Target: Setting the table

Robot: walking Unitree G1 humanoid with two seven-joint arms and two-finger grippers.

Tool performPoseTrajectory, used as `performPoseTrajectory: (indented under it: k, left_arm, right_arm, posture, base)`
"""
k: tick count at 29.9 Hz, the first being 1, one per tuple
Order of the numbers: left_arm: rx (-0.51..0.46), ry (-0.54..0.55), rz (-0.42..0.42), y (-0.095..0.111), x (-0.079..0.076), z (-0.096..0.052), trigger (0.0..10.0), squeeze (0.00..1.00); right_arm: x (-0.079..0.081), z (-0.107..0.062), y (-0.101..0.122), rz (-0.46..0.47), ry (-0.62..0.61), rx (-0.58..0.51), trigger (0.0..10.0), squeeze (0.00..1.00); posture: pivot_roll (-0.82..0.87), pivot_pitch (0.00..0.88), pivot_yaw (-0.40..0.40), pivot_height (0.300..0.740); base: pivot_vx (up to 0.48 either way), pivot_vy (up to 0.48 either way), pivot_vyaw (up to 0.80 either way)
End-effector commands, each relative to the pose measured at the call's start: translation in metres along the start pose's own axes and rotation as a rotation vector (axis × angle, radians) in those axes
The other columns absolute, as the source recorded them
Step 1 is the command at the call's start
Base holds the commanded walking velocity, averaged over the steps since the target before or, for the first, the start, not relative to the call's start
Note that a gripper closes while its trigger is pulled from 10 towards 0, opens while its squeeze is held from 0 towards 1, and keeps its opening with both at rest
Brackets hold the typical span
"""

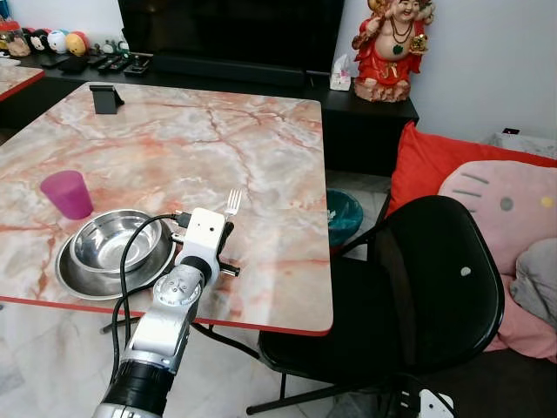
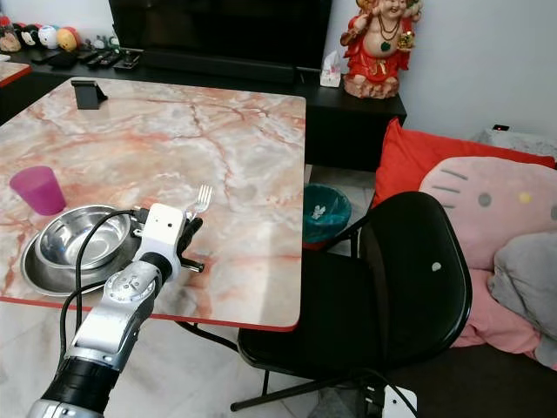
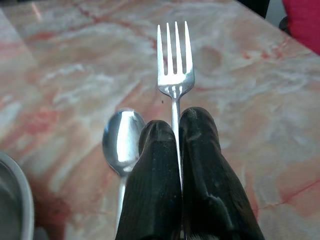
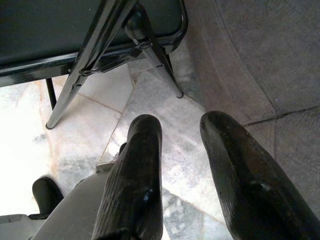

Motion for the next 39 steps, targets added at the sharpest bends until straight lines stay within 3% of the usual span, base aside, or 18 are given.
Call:
performPoseTrajectory:
  k: [1, 5, 13, 18, 20, 39]
  left_arm:
    - [0.013, 0.018, -0.042, 0.002, 0.004, 0.004, 10.0, 0.00]
    - [0.027, 0.030, -0.137, 0.003, 0.004, 0.008, 10.0, 0.00]
    - [0.037, -0.017, -0.148, 0.003, -0.006, 0.014, 10.0, 0.00]
    - [0.060, -0.036, -0.136, 0.001, -0.011, 0.015, 10.0, 0.00]
    - [0.097, -0.051, -0.082, -0.006, -0.014, 0.014, 10.0, 0.00]
    - [0.117, -0.018, -0.062, -0.010, -0.010, 0.016, 10.0, 0.00]
  right_arm:
    - [-0.003, 0.000, 0.003, 0.007, -0.009, -0.008, 10.0, 0.00]
    - [-0.003, 0.000, 0.003, 0.006, -0.009, -0.009, 10.0, 0.00]
    - [-0.003, 0.000, 0.003, 0.003, -0.010, -0.009, 10.0, 0.00]
    - [-0.003, 0.000, 0.003, 0.005, -0.011, -0.009, 10.0, 0.00]
    - [-0.003, 0.000, 0.003, 0.004, -0.011, -0.009, 10.0, 0.00]
    - [-0.003, 0.000, 0.003, 0.002, -0.008, -0.006, 10.0, 0.00]
  posture:
    - [0.11, 0.000, -0.083, 0.740]
    - [0.10, 0.000, -0.084, 0.740]
    - [0.10, 0.000, -0.084, 0.740]
    - [0.10, 0.000, -0.084, 0.740]
    - [0.10, 0.000, -0.083, 0.740]
    - [0.10, 0.000, -0.081, 0.740]
  base:
    - [0.000, 0.000, 0.00]
    - [0.000, 0.000, 0.00]
    - [0.000, 0.000, 0.00]
    - [0.000, 0.000, 0.00]
    - [0.000, 0.000, 0.00]
    - [0.000, 0.000, 0.00]
Point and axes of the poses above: a point about 5 cm out from each wrist's last joint towards the gripper, its own z axis pointing out of the wrist towards the gripper, its own y axis along the axis of the wrist's last joint, x = y × z, the point moved 4 cm from there along z, pointing out of the wrist towards the gripper, and after that the axes turned 13 degrees about z, right-handed, at the moved point
